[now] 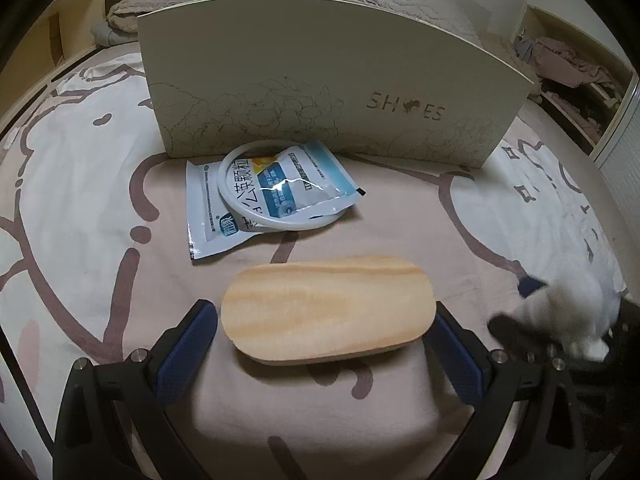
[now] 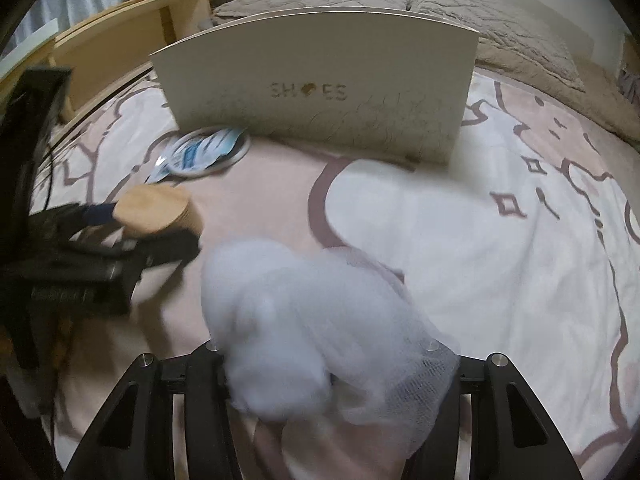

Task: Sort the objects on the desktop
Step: 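Close the left tool on the wooden case while the right tool grasps the mesh bundle, then lift the wooden case with the left tool while the right tool regrips the mesh bundle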

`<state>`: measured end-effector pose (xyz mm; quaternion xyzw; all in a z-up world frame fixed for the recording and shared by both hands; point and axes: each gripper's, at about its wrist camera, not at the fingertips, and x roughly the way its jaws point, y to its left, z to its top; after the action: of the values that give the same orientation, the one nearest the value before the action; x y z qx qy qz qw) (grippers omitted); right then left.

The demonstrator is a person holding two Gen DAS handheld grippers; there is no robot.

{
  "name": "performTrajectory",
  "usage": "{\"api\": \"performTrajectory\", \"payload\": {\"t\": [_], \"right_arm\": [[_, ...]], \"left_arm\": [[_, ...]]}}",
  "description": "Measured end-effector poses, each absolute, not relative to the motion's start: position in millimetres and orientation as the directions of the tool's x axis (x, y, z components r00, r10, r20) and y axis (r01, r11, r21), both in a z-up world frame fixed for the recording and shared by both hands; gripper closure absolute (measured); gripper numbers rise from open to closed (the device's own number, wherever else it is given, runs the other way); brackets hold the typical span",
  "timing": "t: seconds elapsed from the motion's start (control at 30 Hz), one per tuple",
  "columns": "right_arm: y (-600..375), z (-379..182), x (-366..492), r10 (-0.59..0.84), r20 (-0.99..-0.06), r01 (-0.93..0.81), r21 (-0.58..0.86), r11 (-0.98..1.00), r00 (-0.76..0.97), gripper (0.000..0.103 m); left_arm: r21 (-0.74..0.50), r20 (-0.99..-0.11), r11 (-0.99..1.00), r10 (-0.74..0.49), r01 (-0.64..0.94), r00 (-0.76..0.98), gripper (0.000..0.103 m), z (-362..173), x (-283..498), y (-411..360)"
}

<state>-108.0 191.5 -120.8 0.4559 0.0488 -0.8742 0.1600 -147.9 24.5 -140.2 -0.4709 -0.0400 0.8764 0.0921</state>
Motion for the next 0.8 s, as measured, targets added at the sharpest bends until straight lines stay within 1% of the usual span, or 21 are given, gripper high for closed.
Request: {"api": "performTrajectory", "payload": {"t": [0.3,0.5,0.67,0.8], "right_arm": [[199.3,-121.1,-76.4,-0.258,-0.807,0.323,0.088,-0.942,-0.531,0.051],[200.9,-121.3,-58.2,-0.268,-0.799,0.317,0.103,-0.943,-0.538,0.051],[205.2,-121.6,-47.0,-0.301,-0.785,0.305,0.150,-0.940,-0.542,0.051],[207.8,-121.4,-40.1,-0.322,-0.778,0.303,0.177,-0.936,-0.540,0.051]], "left_arm": [[-0.248,-0.792,-0.965,0.255,-0.089,-0.555,0.000,-134.3,-145.7,10.9],[-0.224,-0.795,-0.971,0.231,-0.083,-0.560,0.002,-132.3,-140.6,12.7],[-0.196,-0.802,-0.975,0.221,-0.105,-0.555,0.011,-130.6,-135.5,16.3],[-0.175,-0.807,-0.977,0.215,-0.125,-0.550,0.013,-129.6,-131.2,19.5]]}}
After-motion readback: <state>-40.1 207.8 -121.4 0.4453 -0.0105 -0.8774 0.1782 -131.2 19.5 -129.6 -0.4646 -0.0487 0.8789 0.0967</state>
